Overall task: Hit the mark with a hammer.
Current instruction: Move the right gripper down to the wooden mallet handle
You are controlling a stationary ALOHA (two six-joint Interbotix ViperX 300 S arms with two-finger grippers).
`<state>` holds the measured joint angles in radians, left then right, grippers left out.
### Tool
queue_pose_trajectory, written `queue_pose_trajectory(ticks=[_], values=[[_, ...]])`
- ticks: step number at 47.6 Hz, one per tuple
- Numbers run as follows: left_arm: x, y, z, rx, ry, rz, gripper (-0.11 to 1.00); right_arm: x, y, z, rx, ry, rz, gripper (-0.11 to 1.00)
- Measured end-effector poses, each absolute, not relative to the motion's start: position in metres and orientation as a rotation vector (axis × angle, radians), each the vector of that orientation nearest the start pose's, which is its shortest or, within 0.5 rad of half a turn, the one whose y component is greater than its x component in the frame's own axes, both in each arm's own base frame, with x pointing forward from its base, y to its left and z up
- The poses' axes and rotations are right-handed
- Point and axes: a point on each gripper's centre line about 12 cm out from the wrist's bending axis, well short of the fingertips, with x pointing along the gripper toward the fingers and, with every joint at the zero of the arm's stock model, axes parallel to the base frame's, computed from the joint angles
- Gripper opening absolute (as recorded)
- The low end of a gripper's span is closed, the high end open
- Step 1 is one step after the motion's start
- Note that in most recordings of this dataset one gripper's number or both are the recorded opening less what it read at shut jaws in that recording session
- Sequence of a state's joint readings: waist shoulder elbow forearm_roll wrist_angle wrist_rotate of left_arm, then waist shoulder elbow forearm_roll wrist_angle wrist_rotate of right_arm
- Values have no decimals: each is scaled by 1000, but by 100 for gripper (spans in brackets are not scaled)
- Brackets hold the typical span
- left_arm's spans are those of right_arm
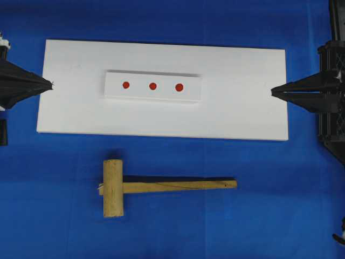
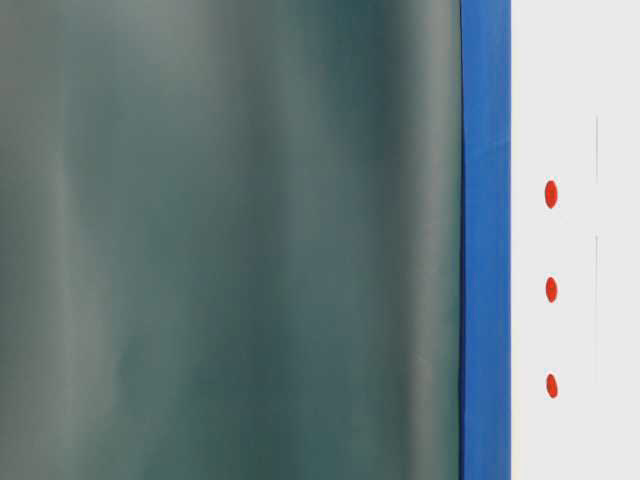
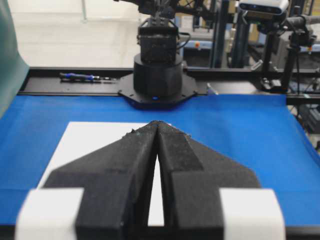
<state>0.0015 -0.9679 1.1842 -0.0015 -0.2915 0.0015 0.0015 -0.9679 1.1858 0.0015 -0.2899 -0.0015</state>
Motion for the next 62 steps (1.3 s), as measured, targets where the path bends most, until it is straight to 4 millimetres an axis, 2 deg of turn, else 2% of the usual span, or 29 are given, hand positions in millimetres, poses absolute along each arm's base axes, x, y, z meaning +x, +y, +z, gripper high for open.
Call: queue_pose_trajectory(ticks=[6,19,26,30,33,43,46,62], values=[[198,1,289,-23,-63,3,0,200,0,290,1,-48,1,-6],[198,1,288,-33,-48,3,0,218,15,295,30,27,66,-6],[198,0,287,-33,-45,2,0,235,26,286,60,100,105,-3],[198,0,288,-33,-46,2,0,248,29,278,88,156,107,6],[198,0,288,-33,-45,2,0,257,30,270,109,207,103,18],[198,0,288,-33,-46,2,0,284,35,240,135,358,92,80],[198,0,288,-33,-46,2,0,290,37,232,133,389,95,92],[198,0,288,-32,-46,2,0,325,57,186,174,424,114,92]])
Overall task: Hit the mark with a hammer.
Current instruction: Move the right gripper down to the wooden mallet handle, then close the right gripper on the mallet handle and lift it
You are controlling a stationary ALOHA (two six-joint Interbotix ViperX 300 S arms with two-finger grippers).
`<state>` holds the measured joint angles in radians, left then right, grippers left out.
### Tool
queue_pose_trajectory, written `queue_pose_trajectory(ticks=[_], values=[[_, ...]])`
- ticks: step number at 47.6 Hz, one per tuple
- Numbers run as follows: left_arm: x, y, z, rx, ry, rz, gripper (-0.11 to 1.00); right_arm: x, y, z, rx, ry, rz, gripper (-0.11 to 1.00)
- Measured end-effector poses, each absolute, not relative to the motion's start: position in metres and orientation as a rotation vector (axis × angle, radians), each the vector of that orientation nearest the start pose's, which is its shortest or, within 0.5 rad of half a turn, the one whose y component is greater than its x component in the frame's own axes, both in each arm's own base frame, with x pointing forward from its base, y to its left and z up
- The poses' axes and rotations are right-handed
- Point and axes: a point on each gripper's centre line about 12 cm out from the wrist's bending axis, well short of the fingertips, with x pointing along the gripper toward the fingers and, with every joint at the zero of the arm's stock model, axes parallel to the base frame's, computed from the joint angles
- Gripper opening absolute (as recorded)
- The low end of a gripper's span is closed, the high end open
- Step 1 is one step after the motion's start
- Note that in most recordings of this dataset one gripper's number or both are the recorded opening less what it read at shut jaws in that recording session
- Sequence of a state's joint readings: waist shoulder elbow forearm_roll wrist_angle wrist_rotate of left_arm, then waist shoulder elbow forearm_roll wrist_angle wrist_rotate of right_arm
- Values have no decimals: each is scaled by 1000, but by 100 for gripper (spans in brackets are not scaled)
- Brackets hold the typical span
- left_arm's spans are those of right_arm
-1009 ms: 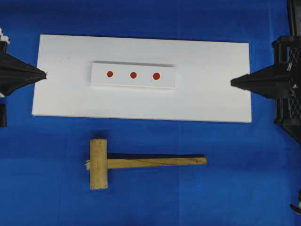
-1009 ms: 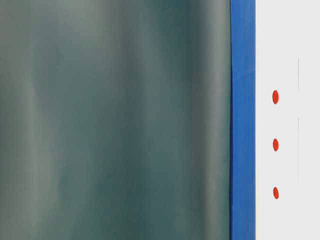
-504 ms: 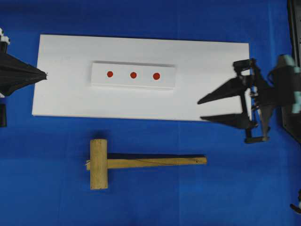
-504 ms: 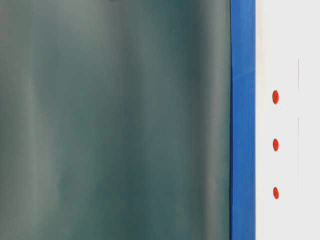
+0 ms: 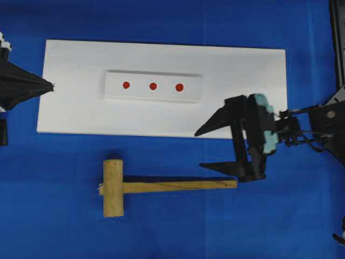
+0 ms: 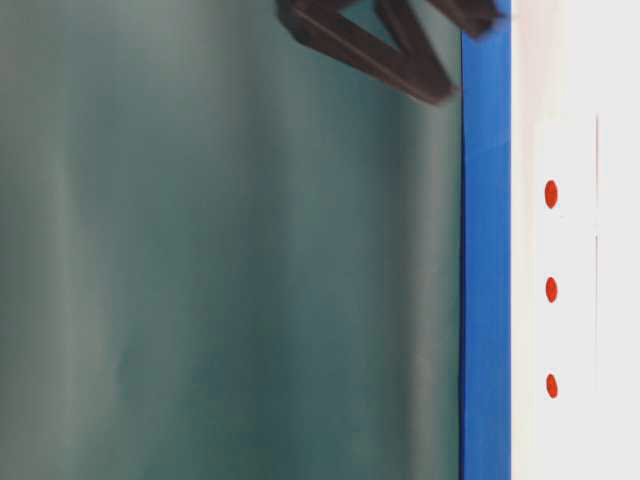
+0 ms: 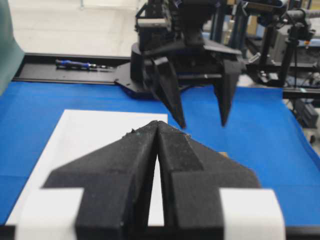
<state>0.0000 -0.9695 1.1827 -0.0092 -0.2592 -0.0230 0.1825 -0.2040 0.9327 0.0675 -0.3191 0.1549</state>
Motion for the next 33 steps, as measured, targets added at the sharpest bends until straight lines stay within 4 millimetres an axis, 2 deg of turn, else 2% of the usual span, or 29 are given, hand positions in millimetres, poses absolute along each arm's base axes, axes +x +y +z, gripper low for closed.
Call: queue_pose_trajectory(ticks=[15,23,33], values=[[197,0,284,-35,-37,2,0,363,86,145,210,433,127,92],[196,0,285,-35,-41,2,0,381,92,121,226,474,107,92],[195,0,283,-35,-38,2,0,394,107,99,223,511,119,92]])
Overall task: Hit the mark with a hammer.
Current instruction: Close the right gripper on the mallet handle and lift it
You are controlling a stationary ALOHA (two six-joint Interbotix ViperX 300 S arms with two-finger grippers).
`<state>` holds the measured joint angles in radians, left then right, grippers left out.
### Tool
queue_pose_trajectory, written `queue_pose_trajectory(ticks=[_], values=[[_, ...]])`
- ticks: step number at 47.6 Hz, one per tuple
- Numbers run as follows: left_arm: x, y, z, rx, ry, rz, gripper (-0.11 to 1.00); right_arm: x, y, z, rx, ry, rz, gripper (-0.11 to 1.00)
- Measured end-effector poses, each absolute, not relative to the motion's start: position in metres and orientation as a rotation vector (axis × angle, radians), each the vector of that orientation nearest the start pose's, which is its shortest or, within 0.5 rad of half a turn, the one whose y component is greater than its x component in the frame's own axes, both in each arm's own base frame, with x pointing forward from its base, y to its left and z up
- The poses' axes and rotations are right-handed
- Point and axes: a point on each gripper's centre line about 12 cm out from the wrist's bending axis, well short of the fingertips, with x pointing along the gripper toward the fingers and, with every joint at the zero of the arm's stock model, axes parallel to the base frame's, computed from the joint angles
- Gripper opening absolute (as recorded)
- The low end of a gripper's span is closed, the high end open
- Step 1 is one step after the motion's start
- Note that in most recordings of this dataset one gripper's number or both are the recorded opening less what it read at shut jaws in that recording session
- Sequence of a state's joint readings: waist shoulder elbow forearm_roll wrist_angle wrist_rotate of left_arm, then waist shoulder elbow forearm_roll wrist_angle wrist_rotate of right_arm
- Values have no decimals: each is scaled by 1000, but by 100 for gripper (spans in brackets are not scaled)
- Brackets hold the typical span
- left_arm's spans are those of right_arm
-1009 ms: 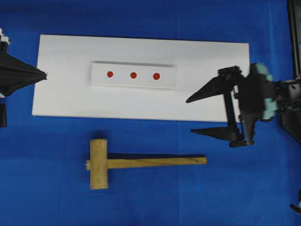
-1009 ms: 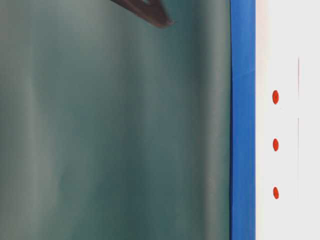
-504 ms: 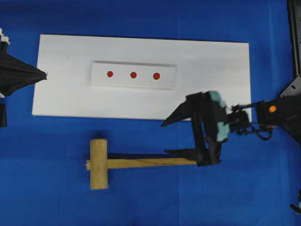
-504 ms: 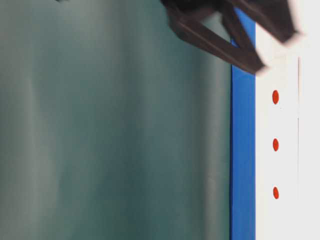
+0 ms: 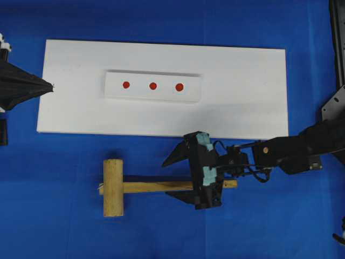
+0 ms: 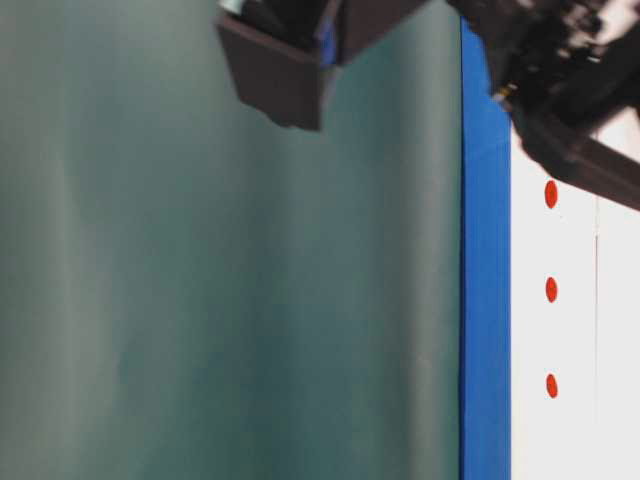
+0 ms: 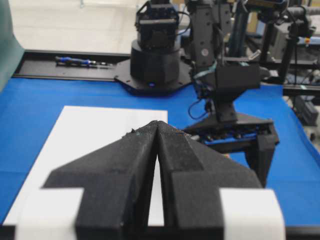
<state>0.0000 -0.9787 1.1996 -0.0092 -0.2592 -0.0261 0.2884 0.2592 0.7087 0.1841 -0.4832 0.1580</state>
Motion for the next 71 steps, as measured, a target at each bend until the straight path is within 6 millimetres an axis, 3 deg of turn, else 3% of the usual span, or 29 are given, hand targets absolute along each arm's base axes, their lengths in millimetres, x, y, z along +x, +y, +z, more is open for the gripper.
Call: queue_pose_trajectory(ticks=[19,23,29,34,44,51,71], values=[[195,0,282,-49,-34,1,0,403,110,70,240,563,85,86],[194,0,282,-55,-35,2,0,404,111,69,230,564,91,70],[193,0,283,-55,-32,2,0,404,112,70,223,564,94,32],[191,0,283,-55,-31,2,0,403,112,69,221,575,95,10],[189,0,285,-55,-32,1,0,405,113,72,222,577,98,9],[188,0,285,-53,-31,1,0,405,115,86,231,565,107,9],[188,0,283,-54,-18,1,0,393,110,184,282,484,146,9]])
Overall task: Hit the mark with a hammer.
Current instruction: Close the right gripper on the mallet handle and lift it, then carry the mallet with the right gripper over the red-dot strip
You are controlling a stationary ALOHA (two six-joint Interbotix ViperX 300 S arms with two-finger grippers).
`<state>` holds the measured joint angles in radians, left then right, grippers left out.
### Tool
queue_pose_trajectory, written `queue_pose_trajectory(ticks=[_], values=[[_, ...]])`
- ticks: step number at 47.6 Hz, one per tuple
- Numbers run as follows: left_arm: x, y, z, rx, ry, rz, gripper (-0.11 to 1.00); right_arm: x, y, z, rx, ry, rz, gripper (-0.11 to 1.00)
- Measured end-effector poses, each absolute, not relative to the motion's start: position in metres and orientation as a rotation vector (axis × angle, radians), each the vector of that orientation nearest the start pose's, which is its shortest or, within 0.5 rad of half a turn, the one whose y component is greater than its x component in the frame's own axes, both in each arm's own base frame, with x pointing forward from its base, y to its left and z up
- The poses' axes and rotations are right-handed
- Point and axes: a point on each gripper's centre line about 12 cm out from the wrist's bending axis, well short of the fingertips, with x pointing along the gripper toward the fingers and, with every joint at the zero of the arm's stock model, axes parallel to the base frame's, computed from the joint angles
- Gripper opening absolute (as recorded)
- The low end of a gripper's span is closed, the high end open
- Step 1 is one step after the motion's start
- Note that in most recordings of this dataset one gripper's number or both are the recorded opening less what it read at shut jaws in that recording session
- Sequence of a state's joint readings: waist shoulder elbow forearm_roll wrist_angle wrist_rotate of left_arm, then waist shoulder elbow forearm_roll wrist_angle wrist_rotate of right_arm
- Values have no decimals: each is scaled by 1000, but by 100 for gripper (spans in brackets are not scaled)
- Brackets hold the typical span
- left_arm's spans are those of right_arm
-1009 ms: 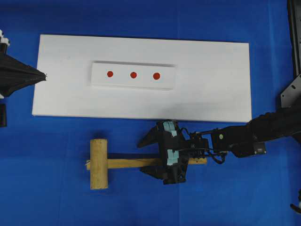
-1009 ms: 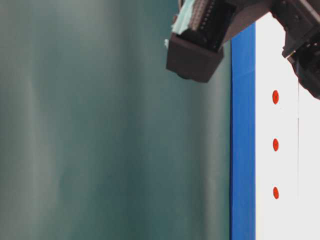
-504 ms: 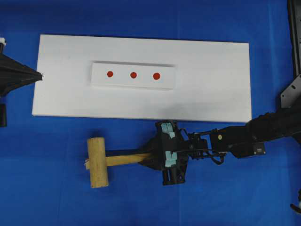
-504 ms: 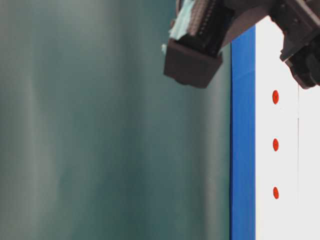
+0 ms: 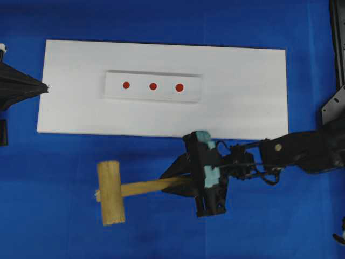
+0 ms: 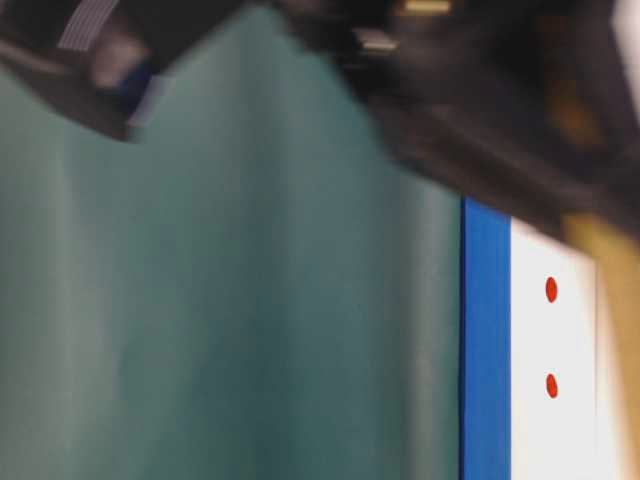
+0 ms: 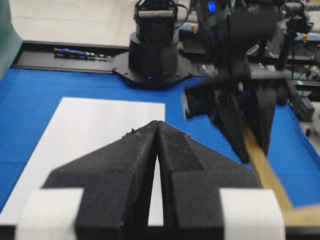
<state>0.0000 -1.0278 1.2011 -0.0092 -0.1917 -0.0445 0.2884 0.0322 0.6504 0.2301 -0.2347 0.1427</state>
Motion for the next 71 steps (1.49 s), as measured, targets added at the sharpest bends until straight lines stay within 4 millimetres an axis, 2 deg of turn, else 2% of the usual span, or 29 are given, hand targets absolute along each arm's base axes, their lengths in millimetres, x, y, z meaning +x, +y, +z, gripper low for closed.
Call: queue_pose_trajectory(ticks=[5,9,22,28,39,50,64,71], values=[[188,0,283,-54,-18,1,0,388,104,208,290,452,150,9],[188,0,283,-57,-18,2,0,385,103,221,296,428,153,9],[187,0,284,-54,-20,1,0,387,93,223,285,419,134,9],[188,0,283,-57,-18,2,0,388,73,221,264,414,91,9],[188,0,283,-57,-14,2,0,388,22,221,206,398,-19,9],[188,0,282,-57,-12,2,0,381,-11,226,158,370,-92,9],[188,0,283,-57,-15,2,0,377,-14,229,93,356,-87,9],[188,0,283,-57,-14,2,0,375,-16,237,9,332,-79,9]])
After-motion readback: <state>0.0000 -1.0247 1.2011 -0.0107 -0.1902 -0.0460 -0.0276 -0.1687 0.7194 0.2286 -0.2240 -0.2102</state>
